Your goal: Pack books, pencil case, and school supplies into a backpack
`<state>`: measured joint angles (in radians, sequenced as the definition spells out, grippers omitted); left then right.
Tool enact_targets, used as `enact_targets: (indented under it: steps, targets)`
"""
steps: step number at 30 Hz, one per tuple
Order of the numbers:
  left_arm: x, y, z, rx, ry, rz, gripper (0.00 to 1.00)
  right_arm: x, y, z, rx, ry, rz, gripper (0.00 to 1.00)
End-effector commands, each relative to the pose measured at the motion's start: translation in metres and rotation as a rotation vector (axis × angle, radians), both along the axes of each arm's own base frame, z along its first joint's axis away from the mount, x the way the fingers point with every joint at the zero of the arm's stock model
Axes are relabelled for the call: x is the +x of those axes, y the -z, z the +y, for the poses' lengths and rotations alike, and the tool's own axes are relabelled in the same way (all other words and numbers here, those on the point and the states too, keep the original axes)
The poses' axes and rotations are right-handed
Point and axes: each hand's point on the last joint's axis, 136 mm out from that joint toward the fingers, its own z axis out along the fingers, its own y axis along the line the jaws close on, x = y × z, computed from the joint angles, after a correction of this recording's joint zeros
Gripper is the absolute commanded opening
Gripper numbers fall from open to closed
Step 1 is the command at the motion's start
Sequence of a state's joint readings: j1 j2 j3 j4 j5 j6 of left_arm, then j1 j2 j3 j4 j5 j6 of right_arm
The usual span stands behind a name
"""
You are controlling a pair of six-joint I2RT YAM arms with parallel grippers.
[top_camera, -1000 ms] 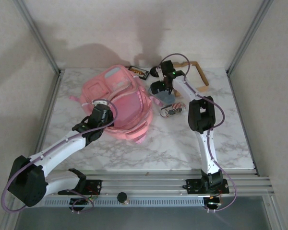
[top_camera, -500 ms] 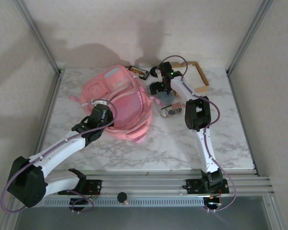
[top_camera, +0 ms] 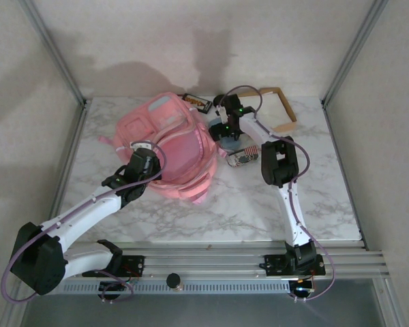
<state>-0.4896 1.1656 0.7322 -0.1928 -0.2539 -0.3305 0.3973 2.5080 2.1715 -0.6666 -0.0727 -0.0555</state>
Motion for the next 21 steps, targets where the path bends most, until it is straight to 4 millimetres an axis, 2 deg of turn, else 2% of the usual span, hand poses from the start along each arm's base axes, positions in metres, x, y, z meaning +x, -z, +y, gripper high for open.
enact_targets:
  steps: [1,4,9,14,17,21]
  targets:
    - [0.000,-0.015,-0.008,-0.059,0.005,-0.035,0.00,-0.008,-0.011,0.001,0.034,0.019,0.020,0.89]
    - [-0.001,-0.017,-0.008,-0.061,0.005,-0.039,0.00,-0.003,-0.028,-0.004,0.032,0.042,-0.015,0.79]
    - [-0.002,-0.019,-0.009,-0.072,0.013,-0.044,0.00,0.000,-0.052,-0.010,0.060,0.050,-0.047,0.75]
    - [-0.004,-0.021,-0.012,-0.090,0.025,-0.039,0.00,-0.002,-0.087,-0.016,0.141,0.073,-0.069,0.74]
    - [-0.005,-0.024,-0.015,-0.106,0.039,-0.035,0.00,-0.014,-0.113,-0.022,0.167,0.094,-0.090,0.73]
    - [-0.005,-0.033,-0.019,-0.128,0.019,-0.038,0.00,-0.046,-0.152,-0.025,0.255,0.142,-0.097,0.72]
